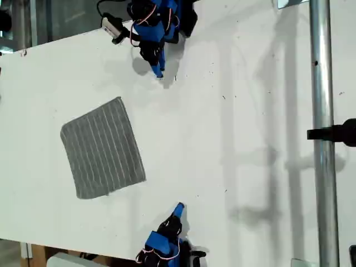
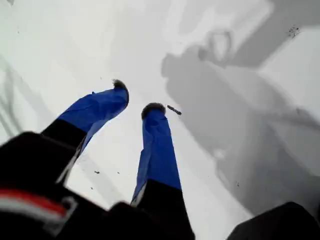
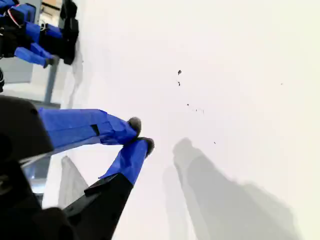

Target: Grasp corners of a towel and fold twice.

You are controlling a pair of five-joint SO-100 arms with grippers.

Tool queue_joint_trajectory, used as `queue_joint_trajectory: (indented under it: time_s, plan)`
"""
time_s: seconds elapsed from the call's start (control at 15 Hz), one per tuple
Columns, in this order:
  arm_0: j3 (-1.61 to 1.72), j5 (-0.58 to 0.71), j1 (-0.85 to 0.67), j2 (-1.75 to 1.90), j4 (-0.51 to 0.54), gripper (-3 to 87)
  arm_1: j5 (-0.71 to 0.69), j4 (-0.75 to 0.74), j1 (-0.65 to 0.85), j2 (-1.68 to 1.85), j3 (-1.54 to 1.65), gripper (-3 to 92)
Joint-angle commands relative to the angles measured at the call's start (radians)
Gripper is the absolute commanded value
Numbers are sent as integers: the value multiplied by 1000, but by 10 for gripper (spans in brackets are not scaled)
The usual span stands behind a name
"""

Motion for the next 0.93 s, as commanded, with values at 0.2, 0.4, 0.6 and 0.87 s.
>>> queue_joint_trajectory:
  time_s: [0.2,0.4,0.6,0.87]
  plan:
    - [5,-341,5,2,5,30,-14,9,28,-3,-9,117]
    - [5,-460,-15,2,5,30,-14,9,49,-3,-9,117]
    - [5,-476,-138,2,5,-15,-18,9,38,-3,-11,69]
    - [3,-603,-206,2,2,-14,-8,-9,18,-2,-11,35]
